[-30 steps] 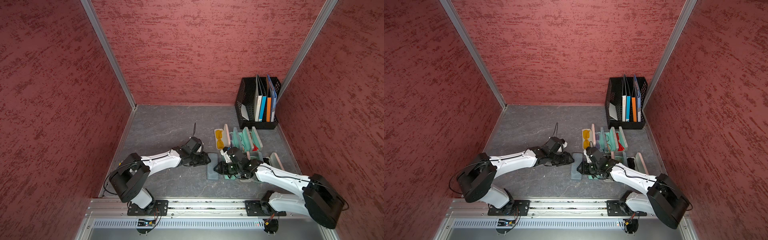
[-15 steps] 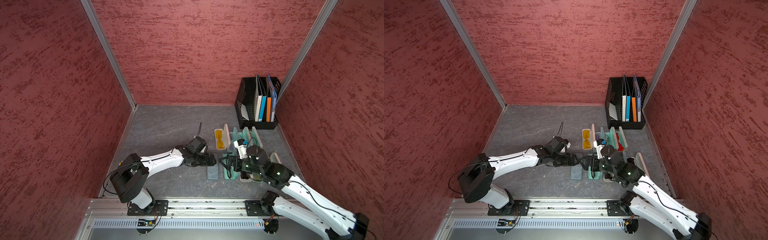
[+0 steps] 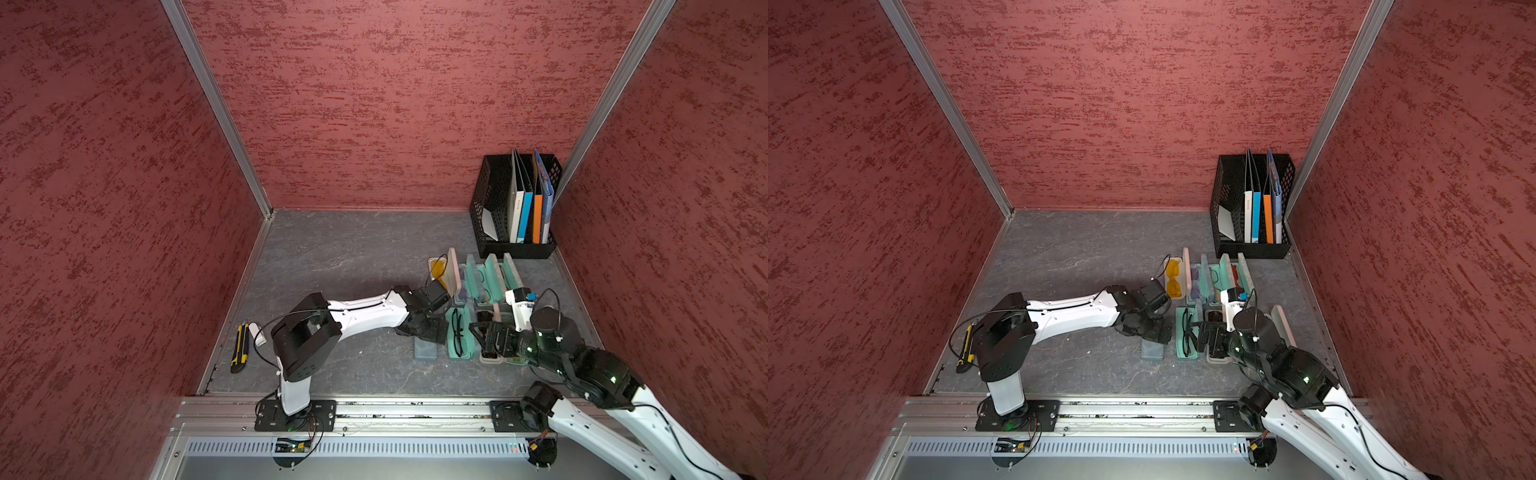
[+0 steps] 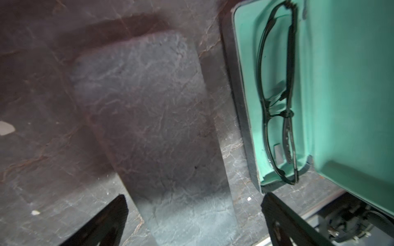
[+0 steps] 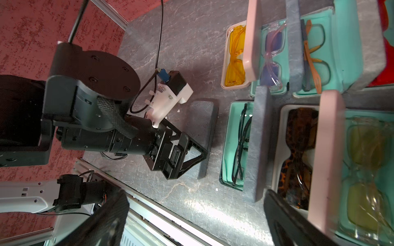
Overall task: Close the glasses case
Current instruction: Move the glasses case to the center of the board.
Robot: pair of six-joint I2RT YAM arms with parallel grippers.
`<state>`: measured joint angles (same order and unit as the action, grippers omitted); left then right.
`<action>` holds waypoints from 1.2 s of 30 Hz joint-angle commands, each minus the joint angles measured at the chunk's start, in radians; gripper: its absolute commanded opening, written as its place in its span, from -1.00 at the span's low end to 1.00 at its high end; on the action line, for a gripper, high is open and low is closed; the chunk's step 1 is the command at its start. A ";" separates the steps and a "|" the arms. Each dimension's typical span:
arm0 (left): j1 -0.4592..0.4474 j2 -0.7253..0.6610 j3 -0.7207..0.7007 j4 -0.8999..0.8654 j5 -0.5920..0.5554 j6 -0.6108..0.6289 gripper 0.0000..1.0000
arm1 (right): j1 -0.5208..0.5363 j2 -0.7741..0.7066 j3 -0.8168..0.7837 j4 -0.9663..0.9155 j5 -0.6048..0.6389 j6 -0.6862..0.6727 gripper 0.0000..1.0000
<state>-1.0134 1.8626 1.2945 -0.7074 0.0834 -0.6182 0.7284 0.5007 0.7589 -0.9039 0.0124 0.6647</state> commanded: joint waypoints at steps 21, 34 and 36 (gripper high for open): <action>0.194 -0.134 -0.257 -0.055 -0.176 0.067 0.22 | -0.004 0.068 -0.038 0.092 -0.033 -0.019 0.97; 0.593 -0.246 -0.311 -0.027 -0.202 0.300 0.31 | -0.006 0.141 -0.059 0.165 -0.052 -0.019 0.97; 0.638 -0.245 -0.291 -0.016 -0.200 0.324 0.31 | -0.006 0.141 -0.067 0.171 -0.049 -0.019 0.97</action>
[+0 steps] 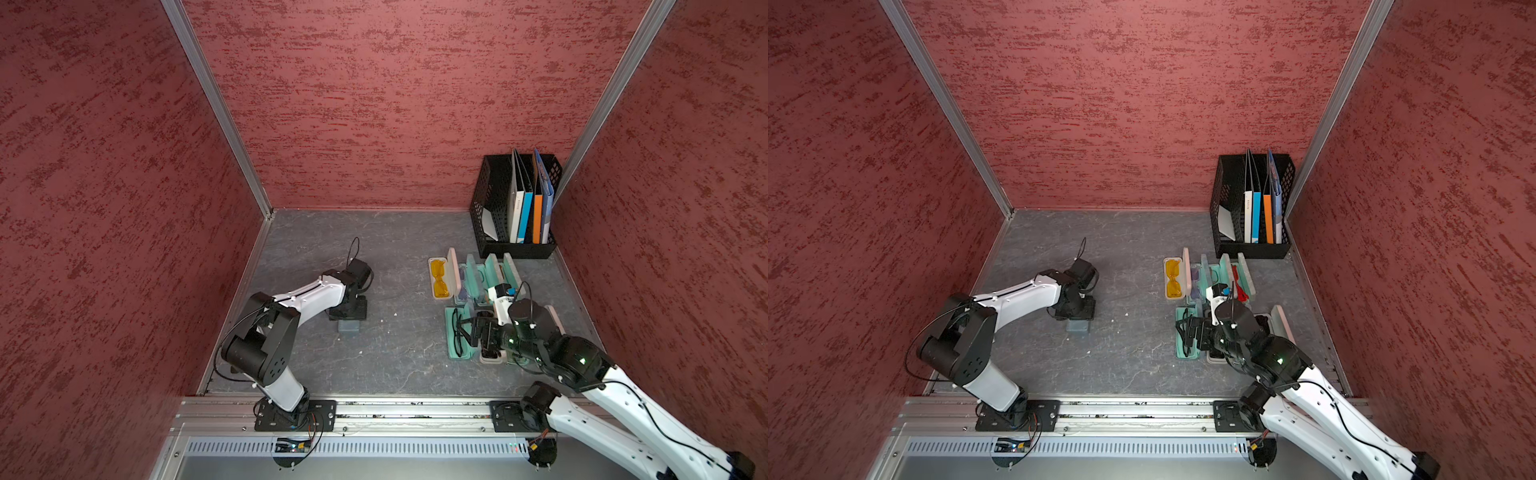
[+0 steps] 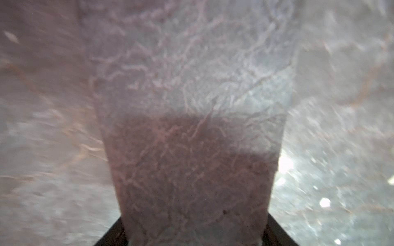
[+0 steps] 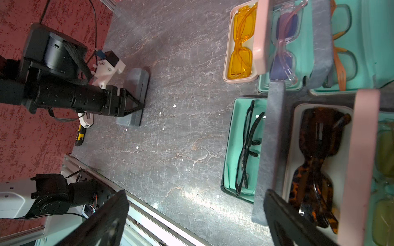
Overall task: Close the glasses case
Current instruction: Move the glasses case to the center of the board.
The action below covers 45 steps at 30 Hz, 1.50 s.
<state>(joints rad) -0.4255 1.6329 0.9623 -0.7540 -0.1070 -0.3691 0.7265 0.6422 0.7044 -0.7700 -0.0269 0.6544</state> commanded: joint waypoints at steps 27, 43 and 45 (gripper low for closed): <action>-0.002 -0.138 0.227 -0.025 0.024 0.077 0.99 | -0.024 0.003 -0.046 0.024 -0.034 0.004 0.97; -0.433 -0.071 0.005 0.443 0.403 -0.338 0.91 | -0.137 -0.018 -0.102 0.025 -0.212 0.041 0.97; -0.452 -0.012 0.037 0.437 0.407 -0.342 0.88 | -0.140 -0.019 -0.115 0.029 -0.227 0.042 0.97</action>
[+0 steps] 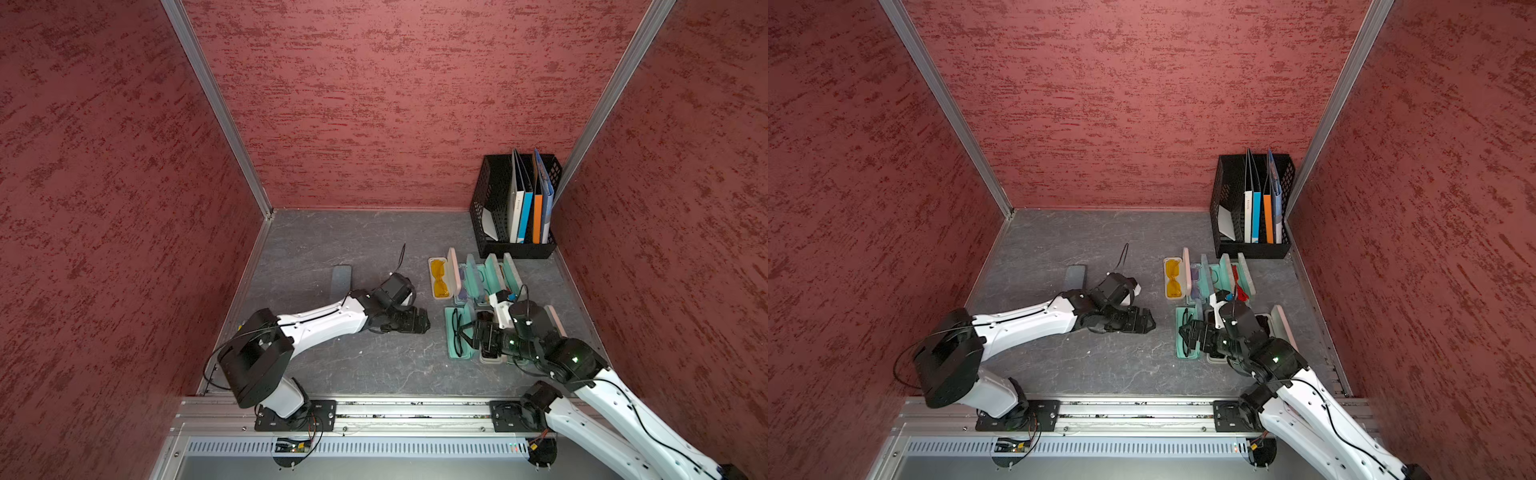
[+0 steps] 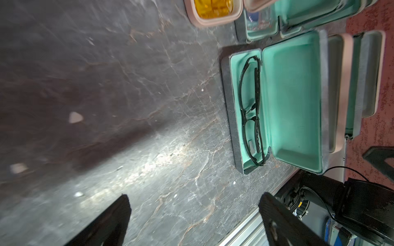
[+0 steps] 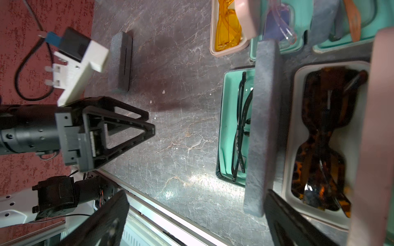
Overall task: Close the glasses case
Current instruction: Move the glasses case to the center of the board.
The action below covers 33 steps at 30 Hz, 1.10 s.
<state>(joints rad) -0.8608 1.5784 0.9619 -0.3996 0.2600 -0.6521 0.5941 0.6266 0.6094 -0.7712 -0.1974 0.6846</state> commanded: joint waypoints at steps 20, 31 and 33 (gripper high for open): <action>-0.058 0.260 0.123 0.137 0.087 -0.100 0.33 | -0.017 -0.038 -0.072 0.036 -0.116 -0.006 0.68; -0.078 0.298 0.134 0.156 0.088 -0.117 0.11 | -0.019 -0.057 -0.097 0.041 -0.129 -0.008 0.38; -0.080 0.295 0.134 0.157 0.087 -0.120 0.09 | -0.019 -0.062 -0.100 0.039 -0.129 -0.008 0.35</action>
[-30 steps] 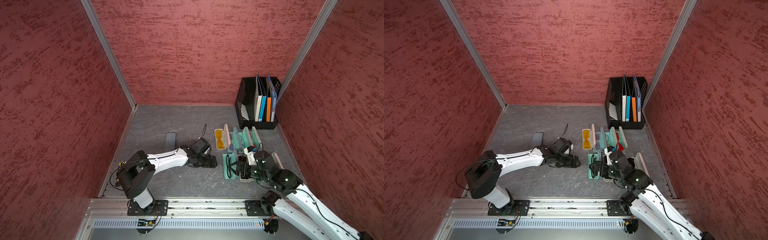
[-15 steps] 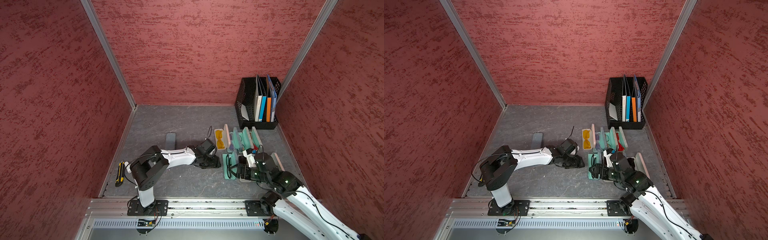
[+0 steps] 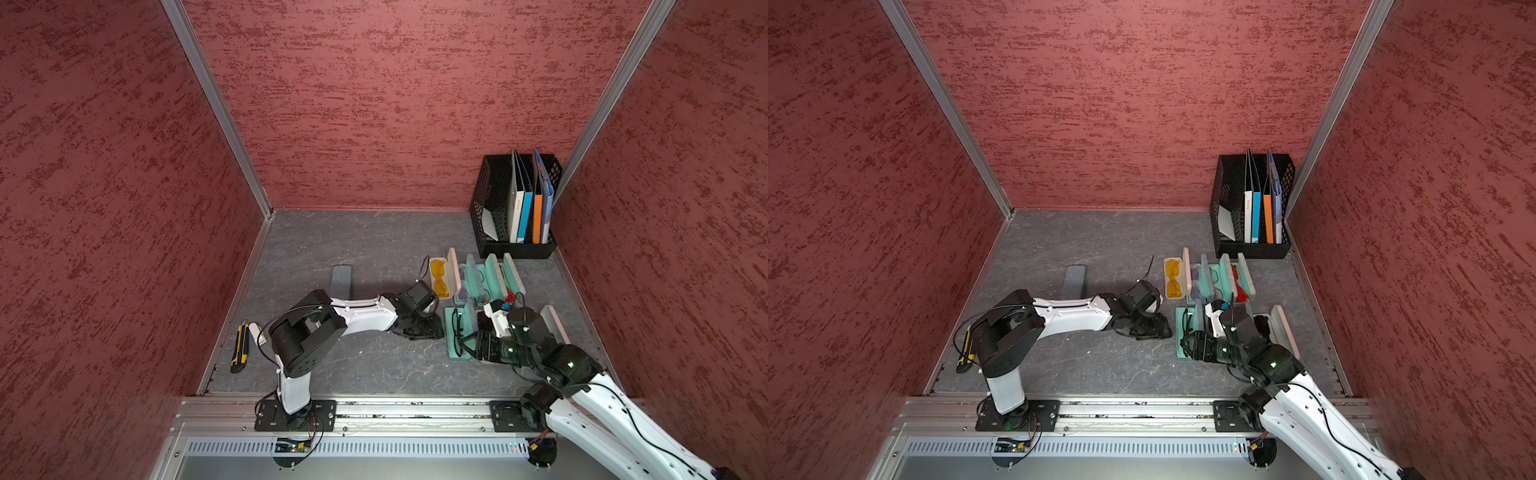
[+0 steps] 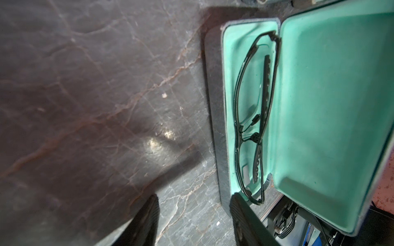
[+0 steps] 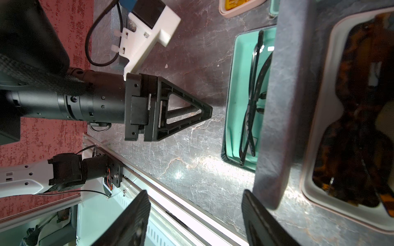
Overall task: Close the glasses case
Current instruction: Move the glasses case to the center of the board.
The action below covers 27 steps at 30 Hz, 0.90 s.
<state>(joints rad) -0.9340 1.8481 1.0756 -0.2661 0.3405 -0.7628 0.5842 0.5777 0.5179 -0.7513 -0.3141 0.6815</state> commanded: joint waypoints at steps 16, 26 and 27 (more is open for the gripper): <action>-0.020 0.082 0.109 0.003 -0.039 -0.025 0.08 | -0.018 -0.018 -0.001 -0.006 0.018 -0.015 0.23; -0.015 0.160 0.168 -0.046 -0.055 0.000 -0.16 | -0.018 -0.022 0.010 -0.014 0.019 -0.018 0.20; -0.013 0.161 0.164 -0.050 -0.058 0.002 -0.18 | -0.018 -0.022 0.010 -0.014 0.019 -0.020 0.20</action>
<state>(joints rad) -0.9520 1.9827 1.2358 -0.2733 0.3061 -0.7799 0.5747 0.5644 0.5110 -0.7547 -0.3111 0.6758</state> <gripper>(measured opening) 0.420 0.603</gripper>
